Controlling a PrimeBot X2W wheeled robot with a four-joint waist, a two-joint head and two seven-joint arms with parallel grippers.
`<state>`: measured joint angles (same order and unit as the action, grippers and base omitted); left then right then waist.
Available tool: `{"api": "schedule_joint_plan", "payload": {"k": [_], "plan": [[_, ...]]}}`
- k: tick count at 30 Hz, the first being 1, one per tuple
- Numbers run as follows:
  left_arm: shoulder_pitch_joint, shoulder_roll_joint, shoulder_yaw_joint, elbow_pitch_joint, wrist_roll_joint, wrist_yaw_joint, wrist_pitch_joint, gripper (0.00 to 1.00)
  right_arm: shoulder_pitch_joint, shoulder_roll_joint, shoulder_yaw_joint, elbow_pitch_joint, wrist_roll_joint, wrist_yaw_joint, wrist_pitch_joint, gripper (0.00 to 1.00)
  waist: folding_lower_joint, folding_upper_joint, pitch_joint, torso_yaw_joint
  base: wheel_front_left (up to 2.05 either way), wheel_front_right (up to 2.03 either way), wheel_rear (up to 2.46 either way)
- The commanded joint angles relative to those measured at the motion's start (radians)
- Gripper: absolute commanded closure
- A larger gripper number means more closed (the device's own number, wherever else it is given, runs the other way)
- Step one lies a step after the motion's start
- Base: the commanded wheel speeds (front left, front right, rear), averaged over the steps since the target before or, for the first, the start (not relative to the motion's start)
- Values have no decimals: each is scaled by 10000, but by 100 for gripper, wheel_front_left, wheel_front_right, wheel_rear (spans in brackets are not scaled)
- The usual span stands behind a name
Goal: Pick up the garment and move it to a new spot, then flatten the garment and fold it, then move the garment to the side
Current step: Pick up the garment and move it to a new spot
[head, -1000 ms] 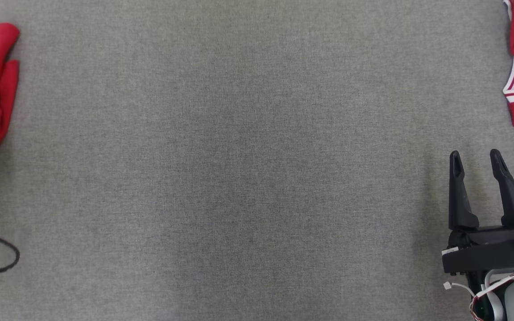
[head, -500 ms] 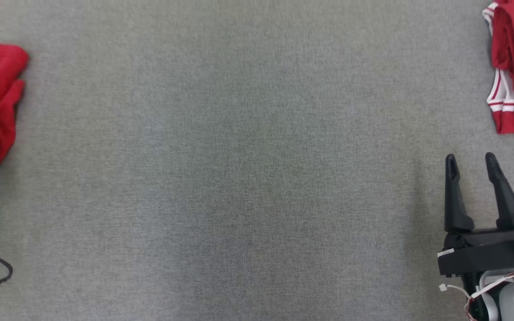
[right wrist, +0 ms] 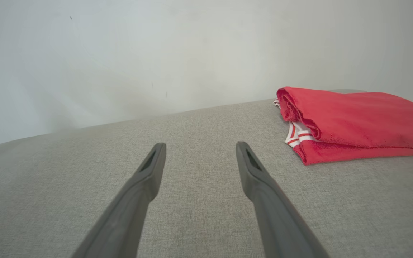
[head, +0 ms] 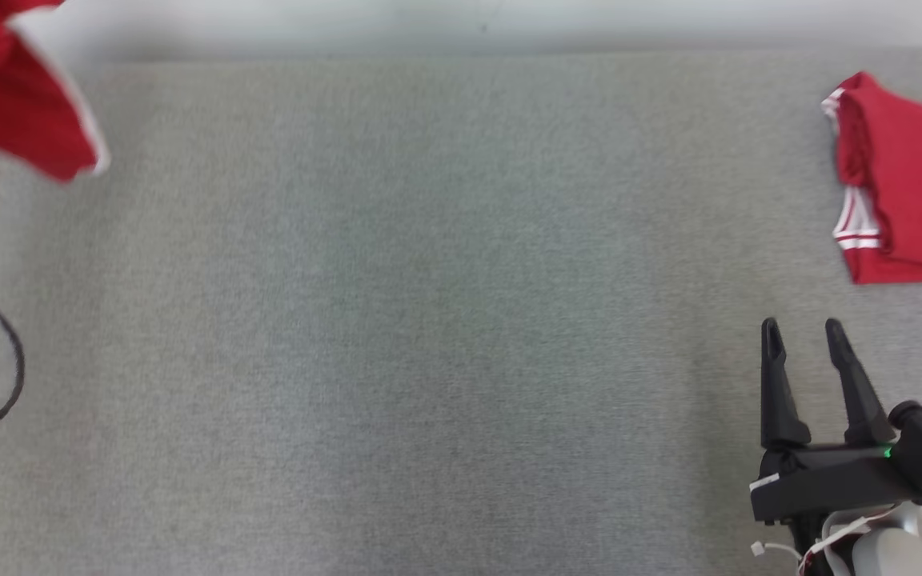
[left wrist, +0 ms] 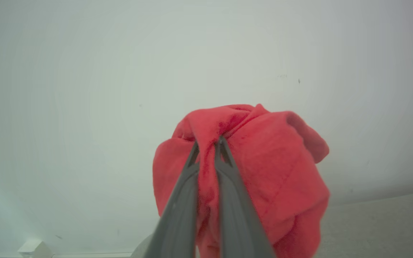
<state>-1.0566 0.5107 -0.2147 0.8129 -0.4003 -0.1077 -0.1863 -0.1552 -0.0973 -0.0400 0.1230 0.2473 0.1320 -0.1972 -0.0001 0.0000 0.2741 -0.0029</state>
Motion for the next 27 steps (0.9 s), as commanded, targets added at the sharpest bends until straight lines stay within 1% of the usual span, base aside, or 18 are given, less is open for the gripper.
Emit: {"api": "schedule_joint_plan", "payload": {"k": [1, 6, 9, 13, 14, 18, 20, 23, 27], "plan": [[-142, -50, -128, -410, 122, -47, 20, 100, 139, 43, 8, 111, 93, -31, -100, 0, 1, 0, -446, -244, 0, 0, 0], [-52, -395, -528, -2383, 78, -63, 614, 100, 178, 185, 85, 517, 274, -31, -334, 0, 1, 0, -760, -846, 0, 0, 0], [185, -743, -787, -3521, -61, -38, 1119, 100, 215, 267, 170, 745, 360, -31, -430, 0, 1, 0, -882, -1290, 0, 0, 0], [602, -1413, -1183, -4668, -237, 148, 1552, 100, 280, 336, 286, 1004, 422, -31, -541, 0, 1, 0, -989, -1883, 0, 0, 0], [879, -1774, -1343, -5066, -345, 292, 1666, 100, 259, 357, 292, 1082, 445, -31, -591, 0, 1, 0, -990, -2167, 0, 0, 0], [1659, -2472, -1795, -5388, -569, 478, 1781, 100, 249, 388, 226, 1191, 498, -31, -634, 0, 1, 0, -1013, -2566, 0, 0, 0], [2055, -2705, -2018, -5365, -568, 581, 1772, 100, 279, 401, 214, 1231, 513, -31, -656, 0, 1, 0, -1021, -2680, 0, 0, 0], [2685, -3052, -2399, -5195, -583, 611, 1673, 100, 322, 413, 162, 1260, 542, -31, -668, 0, 1, 0, -995, -2739, 0, 0, 0], [3576, -3341, -2899, -4781, -459, 668, 1478, 100, 317, 431, 111, 1277, 553, -31, -683, 0, 1, 0, -897, -2680, 0, 0, 0]]}}
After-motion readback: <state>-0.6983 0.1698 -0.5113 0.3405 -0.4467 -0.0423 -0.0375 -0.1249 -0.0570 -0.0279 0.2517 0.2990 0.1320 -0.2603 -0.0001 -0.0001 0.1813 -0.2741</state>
